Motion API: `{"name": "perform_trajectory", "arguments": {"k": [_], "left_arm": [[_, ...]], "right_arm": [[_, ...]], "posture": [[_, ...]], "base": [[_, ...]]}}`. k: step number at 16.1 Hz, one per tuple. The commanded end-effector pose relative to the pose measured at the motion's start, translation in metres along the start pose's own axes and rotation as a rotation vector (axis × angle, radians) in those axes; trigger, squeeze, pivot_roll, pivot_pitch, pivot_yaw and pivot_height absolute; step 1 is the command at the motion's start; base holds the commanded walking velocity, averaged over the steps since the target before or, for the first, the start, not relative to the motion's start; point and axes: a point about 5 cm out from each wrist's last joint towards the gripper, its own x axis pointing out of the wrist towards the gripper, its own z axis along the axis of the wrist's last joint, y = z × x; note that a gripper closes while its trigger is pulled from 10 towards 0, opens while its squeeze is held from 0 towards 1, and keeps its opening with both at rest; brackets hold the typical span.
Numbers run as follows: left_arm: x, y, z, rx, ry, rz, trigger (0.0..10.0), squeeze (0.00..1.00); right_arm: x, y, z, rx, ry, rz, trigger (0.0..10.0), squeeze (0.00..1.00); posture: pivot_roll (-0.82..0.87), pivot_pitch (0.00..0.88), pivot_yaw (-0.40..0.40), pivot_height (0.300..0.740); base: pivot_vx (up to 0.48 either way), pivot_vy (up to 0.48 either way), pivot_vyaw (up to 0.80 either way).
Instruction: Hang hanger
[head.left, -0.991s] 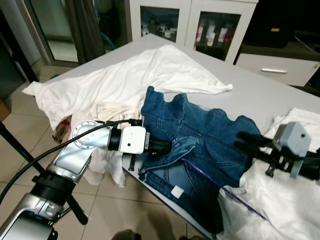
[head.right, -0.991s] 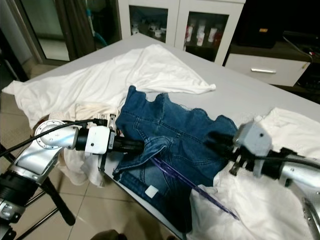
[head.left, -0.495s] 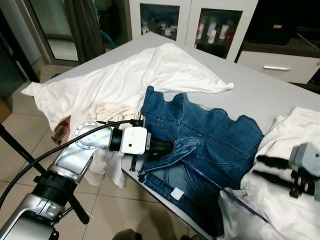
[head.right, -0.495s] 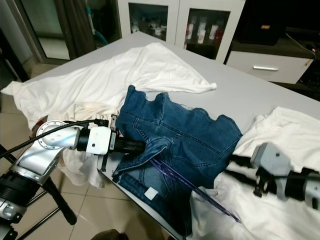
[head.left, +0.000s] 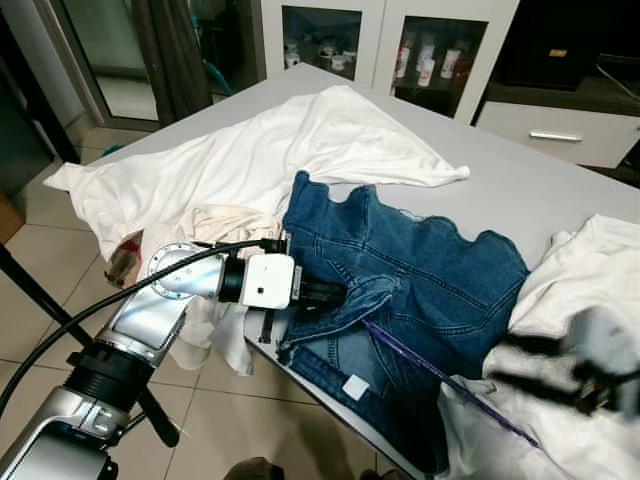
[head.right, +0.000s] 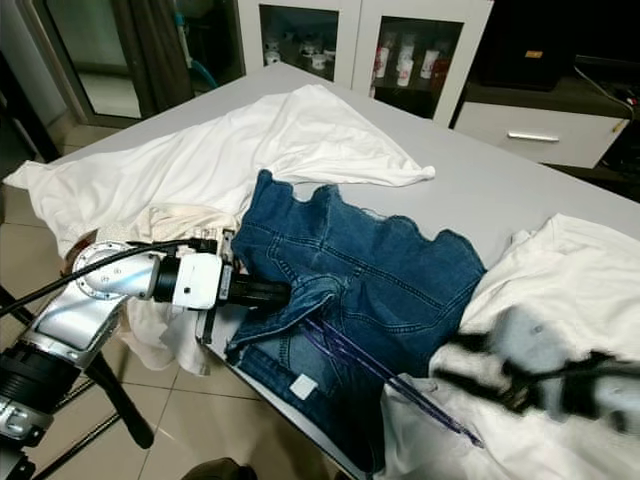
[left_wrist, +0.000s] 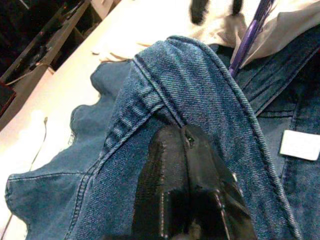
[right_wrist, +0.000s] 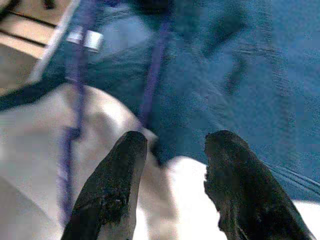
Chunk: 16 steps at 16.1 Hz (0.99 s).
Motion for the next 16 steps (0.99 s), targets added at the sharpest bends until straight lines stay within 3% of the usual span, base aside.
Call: {"name": "perform_trajectory", "arguments": {"k": [1,4,11,16], "left_arm": [[0.001,-0.002,-0.002,0.001,0.012,-0.012,0.0,0.00],[0.002,-0.002,-0.002,0.000,0.011,-0.011,0.0,0.00],[0.001,-0.003,-0.002,-0.002,0.014,-0.006,0.0,0.00],[0.002,-0.003,-0.002,-0.002,0.013,-0.003,0.0,0.00]], "right_arm": [[0.009,0.004,0.006,-0.025,-0.018,0.023,10.0,0.00],[0.030,0.005,0.014,-0.053,-0.078,0.013,10.0,0.00],[0.059,0.002,0.022,-0.074,-0.093,-0.014,10.0,0.00],[0.073,-0.016,0.026,-0.068,-0.089,-0.140,10.0,0.00]], "posture": [[-0.04,0.064,-0.004,0.740],[-0.04,0.067,-0.006,0.740],[-0.03,0.071,-0.011,0.740],[-0.03,0.072,-0.012,0.740]], "base": [[0.000,0.000,0.00],[0.000,0.000,0.00],[0.000,0.000,0.00],[0.000,0.000,0.00]]}}
